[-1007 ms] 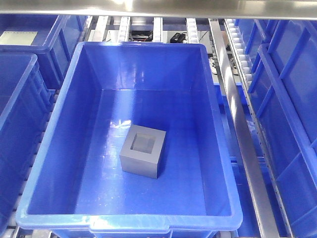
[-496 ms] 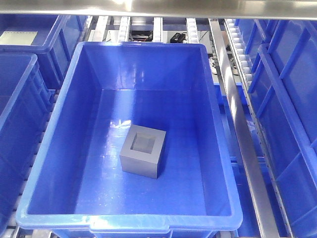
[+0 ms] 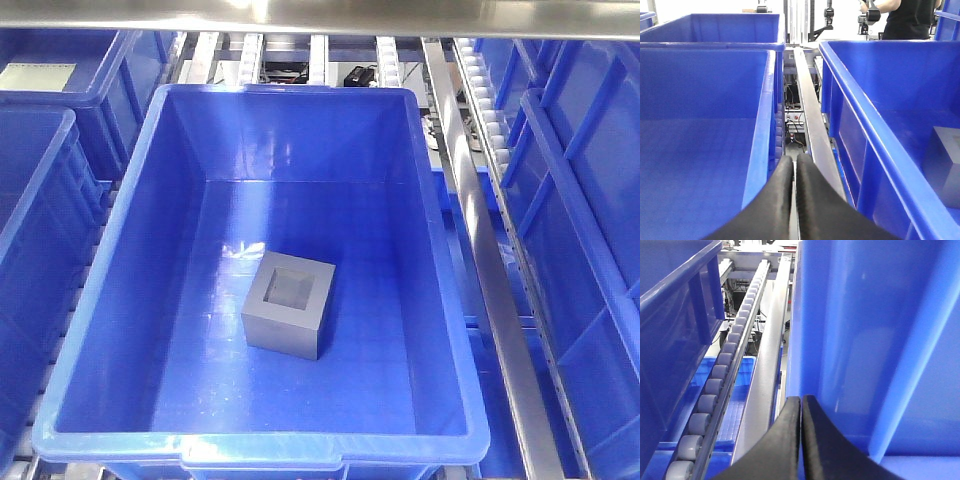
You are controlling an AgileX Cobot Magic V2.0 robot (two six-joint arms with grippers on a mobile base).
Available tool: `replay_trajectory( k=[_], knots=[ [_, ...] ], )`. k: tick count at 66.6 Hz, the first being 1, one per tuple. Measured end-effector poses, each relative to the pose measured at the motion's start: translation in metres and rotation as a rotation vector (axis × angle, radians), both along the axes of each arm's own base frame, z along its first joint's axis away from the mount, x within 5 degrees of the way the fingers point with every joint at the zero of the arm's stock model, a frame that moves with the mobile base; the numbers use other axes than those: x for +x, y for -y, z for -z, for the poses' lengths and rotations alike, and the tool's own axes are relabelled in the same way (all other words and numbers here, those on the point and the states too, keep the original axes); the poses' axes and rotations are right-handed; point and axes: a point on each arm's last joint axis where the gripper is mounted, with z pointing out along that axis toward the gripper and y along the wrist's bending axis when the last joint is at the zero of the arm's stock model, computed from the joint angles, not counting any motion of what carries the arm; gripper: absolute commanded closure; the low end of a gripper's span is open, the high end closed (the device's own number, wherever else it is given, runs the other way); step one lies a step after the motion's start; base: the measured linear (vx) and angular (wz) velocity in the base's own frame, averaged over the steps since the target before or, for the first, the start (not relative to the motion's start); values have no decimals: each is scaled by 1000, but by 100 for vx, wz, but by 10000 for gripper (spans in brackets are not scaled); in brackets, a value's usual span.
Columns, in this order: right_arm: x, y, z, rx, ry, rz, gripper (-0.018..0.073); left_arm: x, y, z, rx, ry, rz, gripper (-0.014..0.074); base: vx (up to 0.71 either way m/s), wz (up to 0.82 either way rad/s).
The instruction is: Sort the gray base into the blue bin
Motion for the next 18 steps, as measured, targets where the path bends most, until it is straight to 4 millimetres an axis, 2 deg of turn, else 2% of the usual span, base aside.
replay_trajectory(
  k=[18],
  knots=[
    [0, 0, 0, -5, 0, -1, 564, 0, 0, 0, 0, 0, 0, 603, 0, 0]
  ],
)
